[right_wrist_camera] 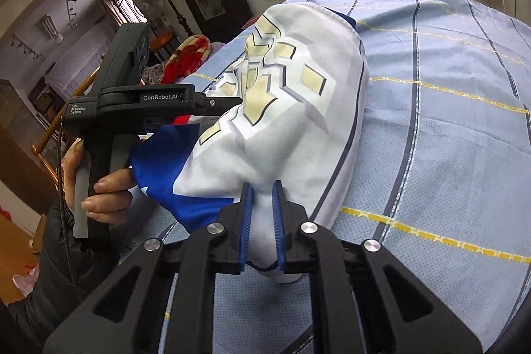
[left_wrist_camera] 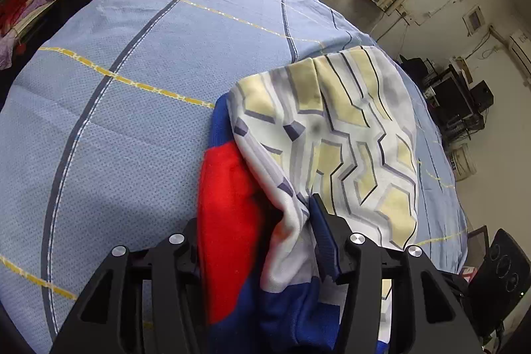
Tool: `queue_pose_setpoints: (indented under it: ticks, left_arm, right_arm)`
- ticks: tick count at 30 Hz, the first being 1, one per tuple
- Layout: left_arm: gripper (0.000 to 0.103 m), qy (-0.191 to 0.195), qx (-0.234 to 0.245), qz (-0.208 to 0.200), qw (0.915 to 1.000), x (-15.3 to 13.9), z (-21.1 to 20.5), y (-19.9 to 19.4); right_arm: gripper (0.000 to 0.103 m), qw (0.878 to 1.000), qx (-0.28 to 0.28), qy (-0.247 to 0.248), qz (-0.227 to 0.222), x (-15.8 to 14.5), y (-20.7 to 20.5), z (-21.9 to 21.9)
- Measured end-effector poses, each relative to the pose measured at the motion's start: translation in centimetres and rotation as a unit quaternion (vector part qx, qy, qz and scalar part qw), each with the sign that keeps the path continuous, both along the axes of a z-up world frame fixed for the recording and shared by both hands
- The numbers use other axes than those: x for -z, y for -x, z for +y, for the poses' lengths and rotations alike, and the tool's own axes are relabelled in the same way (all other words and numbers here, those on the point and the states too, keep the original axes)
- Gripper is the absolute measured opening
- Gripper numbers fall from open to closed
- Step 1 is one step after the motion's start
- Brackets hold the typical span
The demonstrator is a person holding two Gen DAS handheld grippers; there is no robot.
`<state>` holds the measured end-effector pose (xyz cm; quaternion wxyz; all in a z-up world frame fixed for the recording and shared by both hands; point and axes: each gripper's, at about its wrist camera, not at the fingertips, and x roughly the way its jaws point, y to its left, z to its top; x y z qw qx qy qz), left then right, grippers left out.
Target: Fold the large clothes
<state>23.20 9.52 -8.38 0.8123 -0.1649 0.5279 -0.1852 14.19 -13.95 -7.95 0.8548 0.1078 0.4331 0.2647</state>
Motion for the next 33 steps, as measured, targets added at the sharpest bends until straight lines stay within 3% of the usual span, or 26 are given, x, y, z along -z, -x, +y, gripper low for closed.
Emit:
queue_pose_setpoints:
  ticks: [4,8,10,11,12,19,25,29,33]
  left_arm:
    - [0.051,-0.024,0.002,-0.035,0.9991,-2.1,-0.2,1.5]
    - [0.054,-0.014,-0.001,-0.044,0.9989,-3.0,0.8,2.5]
    - [0.057,0.000,-0.007,-0.038,0.9993,-2.8,1.6,2.4]
    - [0.060,0.006,-0.007,-0.032,0.9994,-2.6,1.8,2.3]
    - [0.062,0.010,-0.005,-0.027,0.9996,-2.3,1.8,2.1]
    - [0.070,0.044,0.019,-0.013,0.9988,-1.4,0.8,1.7]
    - [0.074,-0.006,0.018,-0.022,0.9996,-1.2,-0.5,1.8]
    - [0.076,-0.069,0.019,-0.038,0.9967,-1.0,-2.1,2.1]
    - [0.076,-0.120,0.017,-0.063,0.9907,-1.7,-3.3,2.7]
  right_arm:
    - [0.010,1.000,0.004,-0.025,0.016,0.0,0.0,-0.6]
    - [0.014,0.998,0.010,-0.059,0.036,-0.2,0.1,-2.4]
    - [0.038,0.997,0.023,-0.063,0.036,-0.8,0.2,-3.2]
    - [0.056,0.997,0.032,-0.063,0.031,-1.2,0.2,-3.8]
    - [0.061,0.997,0.039,-0.066,0.025,-1.5,0.4,-4.4]
    - [0.064,0.989,0.051,-0.128,0.059,-1.5,-1.6,-6.6]
    - [0.066,0.989,0.044,-0.121,0.068,-1.3,-3.9,-5.2]
    - [0.068,0.991,0.047,-0.096,0.086,0.2,-5.2,-4.1]
    - [0.072,0.978,0.050,-0.160,0.122,2.9,-5.9,-5.3]
